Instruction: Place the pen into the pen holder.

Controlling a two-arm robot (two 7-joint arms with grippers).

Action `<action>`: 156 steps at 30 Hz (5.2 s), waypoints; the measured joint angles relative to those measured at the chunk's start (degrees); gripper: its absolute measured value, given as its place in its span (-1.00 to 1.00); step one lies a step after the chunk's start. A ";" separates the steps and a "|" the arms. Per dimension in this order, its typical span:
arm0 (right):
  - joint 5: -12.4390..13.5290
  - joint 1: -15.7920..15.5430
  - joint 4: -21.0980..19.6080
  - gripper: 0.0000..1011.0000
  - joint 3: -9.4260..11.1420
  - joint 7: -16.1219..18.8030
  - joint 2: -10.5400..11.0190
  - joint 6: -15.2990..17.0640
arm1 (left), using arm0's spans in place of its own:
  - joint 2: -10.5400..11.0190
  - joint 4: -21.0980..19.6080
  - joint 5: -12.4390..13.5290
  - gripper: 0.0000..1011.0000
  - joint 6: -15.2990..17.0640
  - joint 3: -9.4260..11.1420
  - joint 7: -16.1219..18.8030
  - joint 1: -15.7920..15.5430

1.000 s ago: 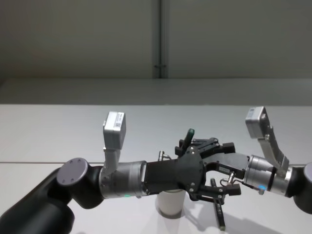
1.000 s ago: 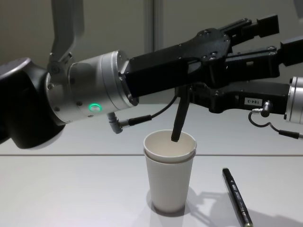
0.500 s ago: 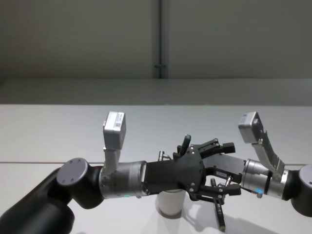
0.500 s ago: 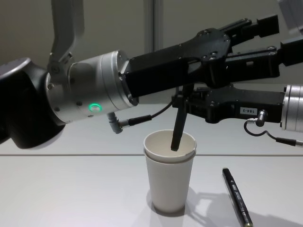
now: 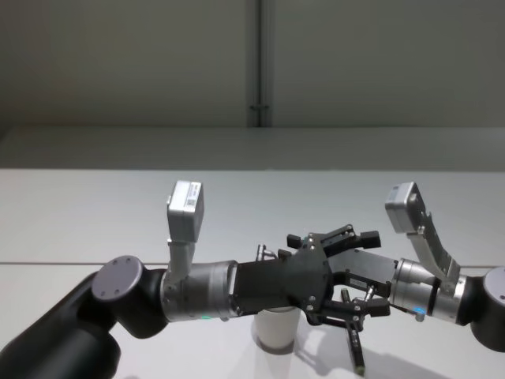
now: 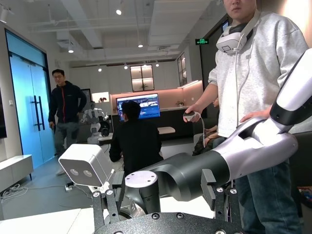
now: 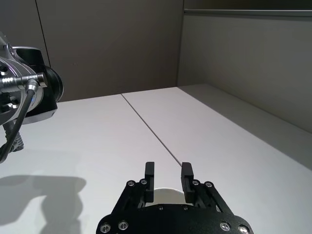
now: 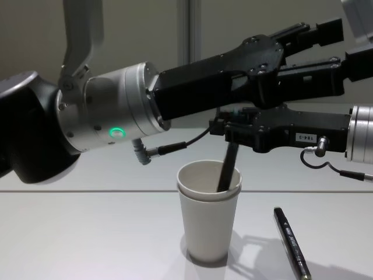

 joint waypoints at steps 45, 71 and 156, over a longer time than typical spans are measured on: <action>3.54 -5.78 -7.30 0.98 7.02 -4.84 4.15 -0.92 | 0.00 0.00 0.00 0.98 0.00 0.00 0.00 0.00; -0.53 -12.09 -12.59 0.98 13.20 -17.01 5.50 -2.46 | 0.10 -0.07 0.16 0.98 0.00 -0.02 0.47 0.12; -14.04 -17.34 -16.32 0.98 8.37 -45.31 13.23 -0.58 | 14.69 -13.89 24.73 0.98 8.21 -9.48 62.10 17.14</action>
